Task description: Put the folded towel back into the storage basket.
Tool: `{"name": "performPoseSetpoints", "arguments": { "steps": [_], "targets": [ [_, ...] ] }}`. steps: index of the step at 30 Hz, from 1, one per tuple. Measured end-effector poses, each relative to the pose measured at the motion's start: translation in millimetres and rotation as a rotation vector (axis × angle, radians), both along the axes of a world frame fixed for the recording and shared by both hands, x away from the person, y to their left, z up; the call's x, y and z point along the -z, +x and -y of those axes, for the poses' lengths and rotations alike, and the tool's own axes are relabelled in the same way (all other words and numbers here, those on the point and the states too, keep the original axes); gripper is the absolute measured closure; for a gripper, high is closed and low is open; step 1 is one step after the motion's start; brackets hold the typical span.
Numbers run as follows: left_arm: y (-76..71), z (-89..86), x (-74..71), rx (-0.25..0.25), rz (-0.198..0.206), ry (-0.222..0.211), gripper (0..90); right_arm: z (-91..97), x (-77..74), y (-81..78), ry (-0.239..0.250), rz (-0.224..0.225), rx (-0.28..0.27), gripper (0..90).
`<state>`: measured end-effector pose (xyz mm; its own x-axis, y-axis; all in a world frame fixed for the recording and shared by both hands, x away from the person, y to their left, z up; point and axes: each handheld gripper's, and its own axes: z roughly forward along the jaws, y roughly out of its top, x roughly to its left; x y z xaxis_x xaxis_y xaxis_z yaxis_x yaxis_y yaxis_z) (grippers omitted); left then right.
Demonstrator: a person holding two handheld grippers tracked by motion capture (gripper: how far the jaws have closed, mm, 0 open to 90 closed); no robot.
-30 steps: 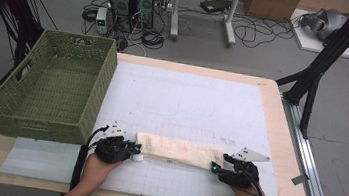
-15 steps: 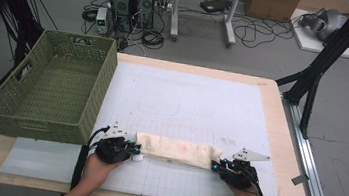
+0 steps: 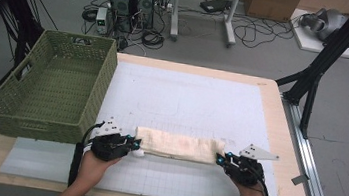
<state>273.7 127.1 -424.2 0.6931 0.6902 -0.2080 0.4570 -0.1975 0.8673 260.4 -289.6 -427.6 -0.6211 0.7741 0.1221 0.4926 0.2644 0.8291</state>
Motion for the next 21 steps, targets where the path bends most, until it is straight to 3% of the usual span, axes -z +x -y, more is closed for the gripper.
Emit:
{"name": "performPoseSetpoints", "arguments": {
  "steps": [13, 21],
  "targets": [
    [-5.0, -9.2, -25.3, 0.033, 0.128, -0.032, 81.1, 2.1, -20.8, 4.3, 0.033, 0.093, -0.028, 78.3],
    [-8.1, -21.1, -40.8, 0.032, 0.177, -0.069, 81.0, -2.8, -35.1, 11.4, 0.066, 0.14, -0.049, 78.3]
  ]
}}
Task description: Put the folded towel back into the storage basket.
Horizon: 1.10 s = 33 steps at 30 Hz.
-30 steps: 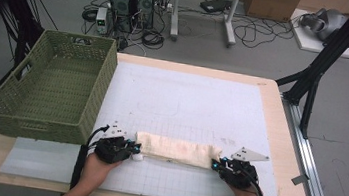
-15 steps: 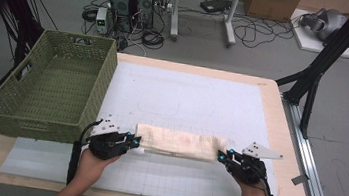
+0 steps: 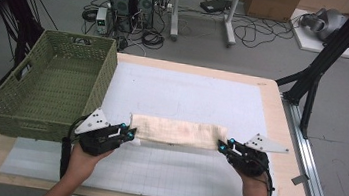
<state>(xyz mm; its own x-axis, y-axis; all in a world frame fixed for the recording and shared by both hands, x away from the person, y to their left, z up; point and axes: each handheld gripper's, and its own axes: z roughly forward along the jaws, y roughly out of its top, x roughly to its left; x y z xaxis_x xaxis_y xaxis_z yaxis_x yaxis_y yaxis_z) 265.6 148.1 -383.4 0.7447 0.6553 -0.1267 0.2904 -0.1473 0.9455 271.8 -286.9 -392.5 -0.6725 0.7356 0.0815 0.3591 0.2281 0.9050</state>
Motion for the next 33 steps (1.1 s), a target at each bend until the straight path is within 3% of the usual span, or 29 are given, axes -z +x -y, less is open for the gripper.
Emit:
{"name": "performPoseSetpoints", "arguments": {
  "steps": [6, 14, 22, 33],
  "targets": [
    [-4.6, -15.2, -11.2, -0.025, 0.026, -0.016, 81.0, -14.1, -12.0, 16.1, 0.013, 0.025, -0.023, 78.4],
    [-12.2, -39.1, -24.3, -0.066, 0.056, -0.026, 81.0, -42.4, -33.0, 43.5, -0.004, 0.056, -0.065, 78.3],
    [-24.4, -65.1, -38.1, -0.112, 0.101, -0.034, 81.1, -77.7, -51.4, 67.4, -0.032, 0.068, -0.107, 78.4],
    [-37.2, -102.4, -49.2, -0.185, 0.141, -0.039, 81.1, -134.3, -74.3, 99.7, -0.036, 0.095, -0.165, 78.5]
  ]
}}
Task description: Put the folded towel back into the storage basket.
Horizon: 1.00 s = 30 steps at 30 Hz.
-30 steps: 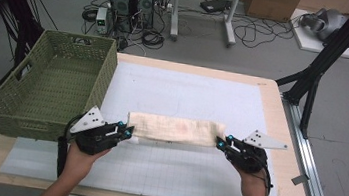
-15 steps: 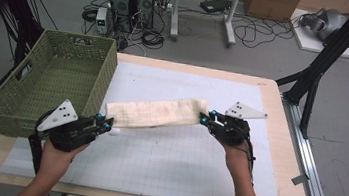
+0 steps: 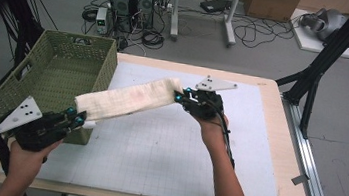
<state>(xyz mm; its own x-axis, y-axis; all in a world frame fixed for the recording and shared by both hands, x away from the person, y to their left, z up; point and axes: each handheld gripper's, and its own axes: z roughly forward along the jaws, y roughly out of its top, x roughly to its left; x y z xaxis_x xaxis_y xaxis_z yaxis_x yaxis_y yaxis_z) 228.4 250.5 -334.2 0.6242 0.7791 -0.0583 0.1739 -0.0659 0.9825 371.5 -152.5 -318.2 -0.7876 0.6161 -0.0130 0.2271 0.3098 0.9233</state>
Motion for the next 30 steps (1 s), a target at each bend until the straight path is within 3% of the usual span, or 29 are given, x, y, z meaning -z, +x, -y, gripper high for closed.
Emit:
{"name": "performPoseSetpoints", "arguments": {
  "steps": [14, 30],
  "targets": [
    [-9.6, -44.7, -8.7, -0.104, 0.029, -0.009, 81.1, -73.5, -24.6, 37.6, -0.017, 0.017, -0.061, 78.6],
    [-12.2, -89.9, -5.4, -0.224, 0.017, 0.015, 81.1, -160.4, -39.3, 71.3, -0.044, 0.032, -0.112, 78.7]
  ]
}}
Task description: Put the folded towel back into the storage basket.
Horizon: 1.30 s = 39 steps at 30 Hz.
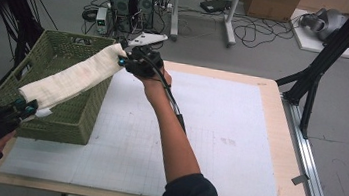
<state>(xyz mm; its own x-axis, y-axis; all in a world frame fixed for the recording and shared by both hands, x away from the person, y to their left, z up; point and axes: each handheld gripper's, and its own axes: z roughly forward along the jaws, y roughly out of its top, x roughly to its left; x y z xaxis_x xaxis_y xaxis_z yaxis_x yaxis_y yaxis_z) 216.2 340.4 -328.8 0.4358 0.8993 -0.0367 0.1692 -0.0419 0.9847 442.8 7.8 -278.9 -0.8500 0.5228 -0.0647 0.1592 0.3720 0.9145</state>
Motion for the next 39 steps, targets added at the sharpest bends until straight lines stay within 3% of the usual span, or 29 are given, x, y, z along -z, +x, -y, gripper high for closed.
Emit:
{"name": "performPoseSetpoints", "arguments": {
  "steps": [16, 26, 29, 31, 33, 34, 37, 39],
  "targets": [
    [3.8, -41.2, 5.8, -0.118, -0.041, 0.033, 81.1, -88.2, 5.5, 30.5, -0.057, -0.011, -0.028, 78.7],
    [12.7, -48.8, 10.3, -0.147, -0.077, 0.05, 81.0, -109.7, 12.0, 37.4, -0.066, -0.021, -0.003, 78.7],
    [17.9, -50.1, 11.5, -0.164, -0.112, 0.064, 79.5, -114.6, 16.0, 38.3, -0.081, -0.018, 0.001, 78.6],
    [22.8, -51.7, 13.7, -0.175, -0.156, 0.067, 70.4, -118.2, 19.9, 38.1, -0.109, -0.011, 0.019, 76.3],
    [22.3, -52.9, 13.3, -0.197, -0.153, 0.061, 50.0, -120.1, 23.0, 39.1, -0.114, -0.008, 0.039, 66.2],
    [20.2, -53.9, 11.7, -0.202, -0.141, 0.063, 45.4, -120.2, 23.7, 39.3, -0.113, -0.017, 0.045, 63.1],
    [14.2, -54.1, 5.1, -0.216, -0.105, 0.06, 39.2, -117.0, 23.7, 41.7, -0.131, -0.027, 0.059, 45.8],
    [12.5, -51.5, 1.5, -0.199, -0.089, 0.054, 39.2, -111.5, 21.1, 42.2, -0.128, -0.034, 0.064, 44.8]
  ]
}}
